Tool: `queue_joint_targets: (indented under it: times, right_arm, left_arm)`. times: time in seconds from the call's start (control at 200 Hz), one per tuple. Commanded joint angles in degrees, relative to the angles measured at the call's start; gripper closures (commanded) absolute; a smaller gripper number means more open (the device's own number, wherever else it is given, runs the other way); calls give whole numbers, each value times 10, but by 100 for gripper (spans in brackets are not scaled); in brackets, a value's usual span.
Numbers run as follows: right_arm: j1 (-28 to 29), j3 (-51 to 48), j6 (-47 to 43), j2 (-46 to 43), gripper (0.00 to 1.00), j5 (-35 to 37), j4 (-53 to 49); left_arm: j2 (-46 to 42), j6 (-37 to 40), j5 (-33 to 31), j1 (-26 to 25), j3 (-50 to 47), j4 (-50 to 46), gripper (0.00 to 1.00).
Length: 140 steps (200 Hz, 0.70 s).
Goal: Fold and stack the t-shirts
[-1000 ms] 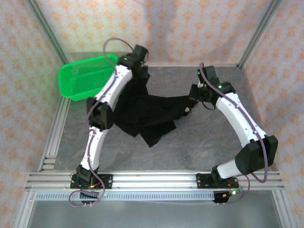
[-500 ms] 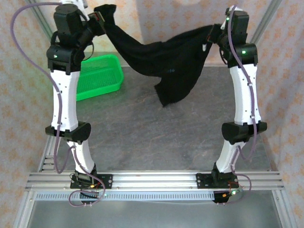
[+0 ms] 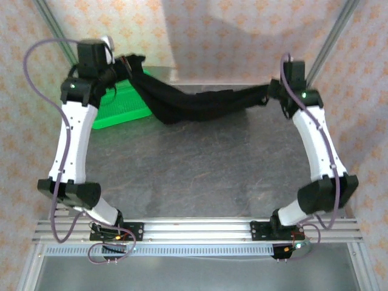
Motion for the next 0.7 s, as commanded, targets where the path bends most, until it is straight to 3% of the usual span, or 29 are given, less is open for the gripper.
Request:
queue_joint_targets:
  times: [0.0,0.2,0.44,0.59,0.696]
  right_arm:
    - [-2,-147,50,-87,100,22,57]
    - [-2,-393,136,-179,100,25,99]
    - [-2,-485,190,-185,100,17,111]
    - [-2,-501,200,-185,100,20,97]
    - [-2,-509,198,-186,100,19,88]
  left_arm:
    - [-75,-25,7,-11,-166,32,100]
    - [-169,-75,-36,-27,-448,52,100]
    - [-167,-152,-70,-25,-615,83,98]
    - [-150,-168,-66,-25,-628,100,81]
    - [-144,-162,-63,-25,-607,93,55]
